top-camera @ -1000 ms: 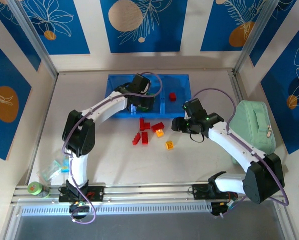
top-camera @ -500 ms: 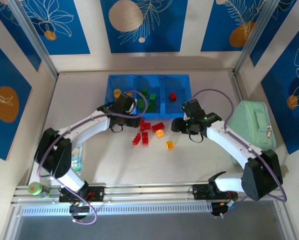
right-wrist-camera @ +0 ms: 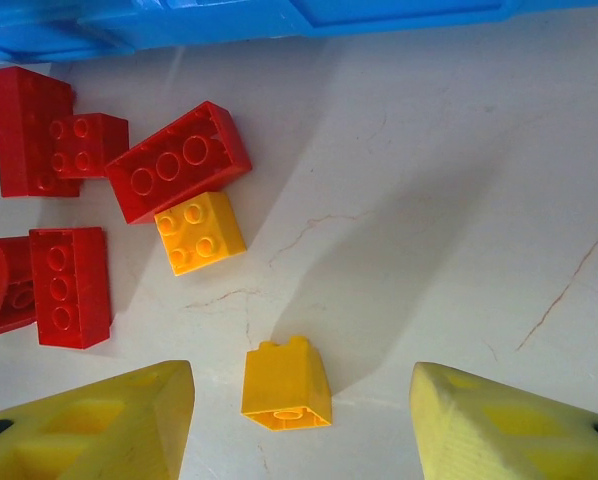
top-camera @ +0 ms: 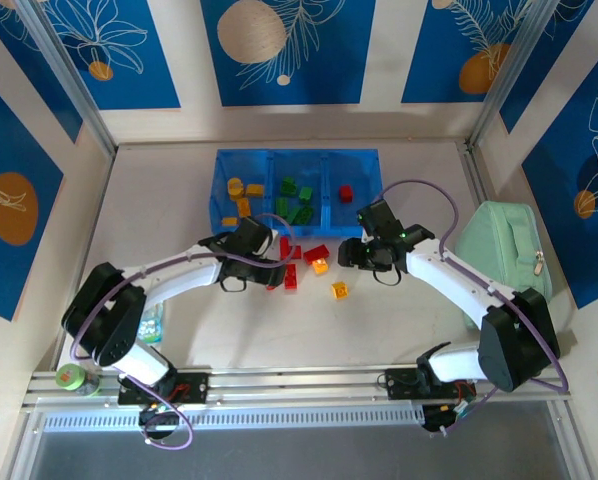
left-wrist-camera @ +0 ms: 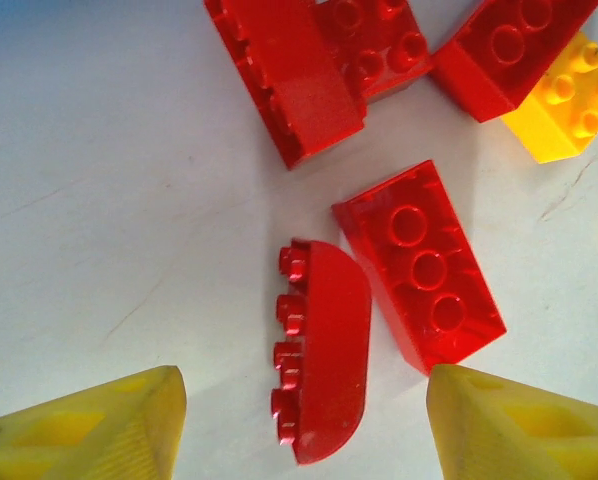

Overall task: Sort the legos into containers by color
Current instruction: Pick up the lego from the center of the table, then place the lego in the container.

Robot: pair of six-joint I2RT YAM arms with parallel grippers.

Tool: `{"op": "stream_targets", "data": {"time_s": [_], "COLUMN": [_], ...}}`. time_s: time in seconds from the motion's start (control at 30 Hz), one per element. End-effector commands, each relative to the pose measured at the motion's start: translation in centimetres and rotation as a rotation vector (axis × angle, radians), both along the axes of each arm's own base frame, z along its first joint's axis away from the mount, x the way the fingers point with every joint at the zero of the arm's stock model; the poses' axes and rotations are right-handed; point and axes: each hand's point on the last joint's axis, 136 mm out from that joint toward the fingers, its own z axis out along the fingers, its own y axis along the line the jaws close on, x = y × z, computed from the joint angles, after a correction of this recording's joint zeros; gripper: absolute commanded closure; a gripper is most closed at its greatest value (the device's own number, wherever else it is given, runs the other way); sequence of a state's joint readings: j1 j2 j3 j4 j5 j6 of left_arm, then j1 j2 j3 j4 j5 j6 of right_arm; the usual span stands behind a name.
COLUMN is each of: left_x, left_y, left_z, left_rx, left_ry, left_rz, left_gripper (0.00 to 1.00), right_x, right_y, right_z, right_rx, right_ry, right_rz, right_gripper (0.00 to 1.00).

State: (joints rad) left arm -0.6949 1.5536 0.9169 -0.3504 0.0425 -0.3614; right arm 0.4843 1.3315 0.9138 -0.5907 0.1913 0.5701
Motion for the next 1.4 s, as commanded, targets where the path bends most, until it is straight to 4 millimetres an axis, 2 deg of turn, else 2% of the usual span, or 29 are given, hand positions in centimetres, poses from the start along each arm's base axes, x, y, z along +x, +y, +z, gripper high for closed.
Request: {"op": "stream_targets", "data": {"time_s": [0.0,0.1,0.27,0.43,0.5,0.6,0.77,0.97,1.2,1.3,1.37], "left_x": [-0.6,-0.7,-1.1,-1.2,-0.9,-0.1,2.0,4.8,9.0,10.8,11.7], "left_y": [-0.8,-1.0,-1.0,-0.7,-0.8,-1.2,-3.4,-6.9,-11.7,-13.6,-14.3], "left_z": [-1.1,-1.7,-2.9,-2.9,-1.8,0.9,5.9,10.0,13.4,13.4,12.6], "left_rx": [-0.009,0.005,0.052,0.082,0.077,0.047,-0.036,-0.128,-0.184,-0.175,-0.165], "left_ry": [0.029,0.038,0.062,0.059,0.036,-0.016,-0.106,-0.181,-0.234,-0.237,-0.224], "left_rz": [-0.02,-0.024,-0.03,-0.017,-0.012,-0.008,-0.027,-0.063,-0.118,-0.14,-0.14], "left_gripper": [0.36,0.38,0.46,0.65,0.71,0.74,0.76,0.77,0.77,0.77,0.77], "right_x": [-0.1,-0.1,0.0,-0.1,-0.1,0.0,0.3,-0.3,-1.3,-1.5,-1.6], "right_y": [-0.1,-0.1,-0.1,-0.3,-0.5,-1.2,-4.5,-6.2,-6.5,-6.7,-6.7], "right_z": [0.7,0.9,1.0,0.9,0.9,0.8,0.1,0.2,0.2,0.3,0.4], "right_rx": [0.012,0.013,0.014,0.012,0.012,0.007,0.014,0.049,0.08,0.089,0.098], "right_ry": [-0.013,-0.016,-0.021,-0.022,-0.024,-0.027,0.022,0.013,0.006,-0.001,-0.006], "right_rz": [-0.012,-0.014,-0.014,-0.019,-0.023,-0.044,-0.184,-0.233,-0.228,-0.232,-0.228], "right_gripper": [0.4,0.4,0.41,0.41,0.4,0.4,0.45,0.45,0.45,0.45,0.45]}}
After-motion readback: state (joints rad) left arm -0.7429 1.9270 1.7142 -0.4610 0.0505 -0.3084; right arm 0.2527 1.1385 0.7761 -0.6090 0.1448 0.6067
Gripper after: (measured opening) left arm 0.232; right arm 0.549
